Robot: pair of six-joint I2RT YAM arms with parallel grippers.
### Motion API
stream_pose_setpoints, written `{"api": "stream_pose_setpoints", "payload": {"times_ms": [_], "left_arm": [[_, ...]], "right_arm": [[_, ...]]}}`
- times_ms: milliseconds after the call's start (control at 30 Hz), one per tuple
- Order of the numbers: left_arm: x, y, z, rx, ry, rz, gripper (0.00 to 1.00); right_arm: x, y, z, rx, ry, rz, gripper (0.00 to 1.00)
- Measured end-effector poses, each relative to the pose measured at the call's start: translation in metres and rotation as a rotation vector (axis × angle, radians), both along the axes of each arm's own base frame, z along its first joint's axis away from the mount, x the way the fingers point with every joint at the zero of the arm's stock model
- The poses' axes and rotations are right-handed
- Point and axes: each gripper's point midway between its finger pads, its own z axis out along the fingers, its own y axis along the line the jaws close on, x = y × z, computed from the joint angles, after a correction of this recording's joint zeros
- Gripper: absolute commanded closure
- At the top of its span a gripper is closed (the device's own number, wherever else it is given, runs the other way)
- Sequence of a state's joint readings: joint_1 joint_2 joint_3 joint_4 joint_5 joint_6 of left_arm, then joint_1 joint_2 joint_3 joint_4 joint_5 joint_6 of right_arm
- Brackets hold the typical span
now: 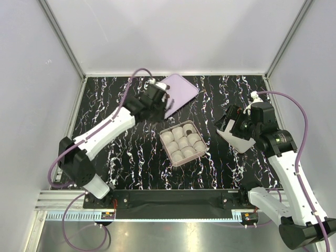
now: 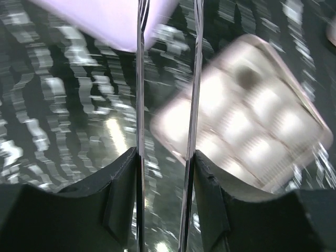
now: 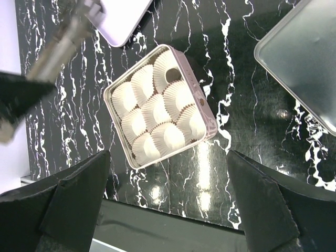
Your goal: Pack the chocolate
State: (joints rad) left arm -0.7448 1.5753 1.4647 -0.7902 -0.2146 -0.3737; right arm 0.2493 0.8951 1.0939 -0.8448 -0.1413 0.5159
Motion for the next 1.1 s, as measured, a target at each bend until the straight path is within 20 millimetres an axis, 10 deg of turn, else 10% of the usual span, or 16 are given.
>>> {"api": "stream_pose_setpoints", "payload": {"times_ms": [233, 1100], "left_arm": [[0.055, 0.059, -0.021, 0.072, 0.019, 0.175, 0.54], [0.115, 0.057, -0.091, 0.127, 0.097, 0.148, 0.54]], "right_arm": [[0.004, 0.001, 0.001, 0.001, -0.01, 0.005, 0.0], [0.012, 0.004, -0.002, 0.005, -0.023, 0.013, 0.0]]}}
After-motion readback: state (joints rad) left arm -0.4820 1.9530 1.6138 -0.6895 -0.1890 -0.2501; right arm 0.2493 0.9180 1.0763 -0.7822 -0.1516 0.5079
